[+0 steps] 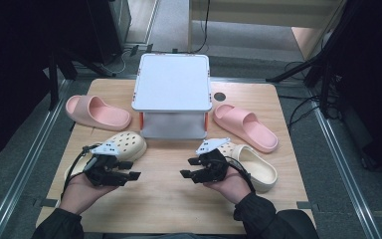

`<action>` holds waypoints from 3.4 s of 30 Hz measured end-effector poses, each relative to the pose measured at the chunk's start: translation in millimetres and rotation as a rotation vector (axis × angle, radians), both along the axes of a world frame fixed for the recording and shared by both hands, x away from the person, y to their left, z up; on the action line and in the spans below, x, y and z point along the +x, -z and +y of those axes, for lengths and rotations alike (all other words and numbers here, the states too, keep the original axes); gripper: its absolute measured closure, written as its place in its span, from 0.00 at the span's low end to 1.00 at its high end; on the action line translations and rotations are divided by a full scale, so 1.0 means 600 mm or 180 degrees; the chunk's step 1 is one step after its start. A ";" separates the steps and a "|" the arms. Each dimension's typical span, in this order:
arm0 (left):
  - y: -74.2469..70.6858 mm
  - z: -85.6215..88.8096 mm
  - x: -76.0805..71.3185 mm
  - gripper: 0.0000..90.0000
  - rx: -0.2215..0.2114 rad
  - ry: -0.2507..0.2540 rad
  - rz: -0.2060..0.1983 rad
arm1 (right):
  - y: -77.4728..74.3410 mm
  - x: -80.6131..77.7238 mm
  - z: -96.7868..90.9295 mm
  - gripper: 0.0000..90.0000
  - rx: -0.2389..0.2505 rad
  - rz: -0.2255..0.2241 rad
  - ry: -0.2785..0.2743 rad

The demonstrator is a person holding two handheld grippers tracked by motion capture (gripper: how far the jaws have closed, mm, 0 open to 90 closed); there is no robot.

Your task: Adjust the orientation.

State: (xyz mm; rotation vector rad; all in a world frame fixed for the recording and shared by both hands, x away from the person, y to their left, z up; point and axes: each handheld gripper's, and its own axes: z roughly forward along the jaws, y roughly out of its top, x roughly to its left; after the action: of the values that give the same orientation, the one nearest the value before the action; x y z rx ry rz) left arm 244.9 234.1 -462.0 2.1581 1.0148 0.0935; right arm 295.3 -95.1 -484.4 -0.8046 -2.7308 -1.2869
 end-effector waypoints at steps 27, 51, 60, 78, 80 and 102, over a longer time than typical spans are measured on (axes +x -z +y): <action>0.002 0.115 -0.022 0.52 -0.0095 -0.0701 -0.0066 | 0.001 0.007 0.040 0.51 -0.0054 -0.0085 -0.0315; 0.033 0.100 0.042 0.86 0.0011 -0.0637 -0.0039 | 0.006 0.004 0.044 0.52 -0.0122 -0.0017 -0.0368; 0.004 0.084 0.030 0.86 -0.0149 -0.0542 -0.0060 | 0.000 0.006 0.035 0.51 -0.0022 -0.0054 -0.0314; 0.002 -0.063 0.036 0.86 -0.0084 0.0087 -0.0009 | -0.009 -0.004 0.005 0.51 0.0150 -0.0194 -0.0127; 0.006 -0.074 0.039 0.86 -0.0083 0.0138 0.0032 | -0.009 -0.005 0.002 0.51 0.0164 -0.0192 -0.0100; 0.007 -0.092 0.038 0.65 -0.0042 0.0376 0.0137 | -0.001 -0.013 -0.007 0.56 0.0190 -0.0218 0.0069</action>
State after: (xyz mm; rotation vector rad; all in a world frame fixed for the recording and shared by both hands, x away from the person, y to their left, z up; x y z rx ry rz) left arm 267.7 178.7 -466.3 2.2111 0.9071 -0.0156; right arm 287.2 -99.1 -483.7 -0.8020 -2.7278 -1.4186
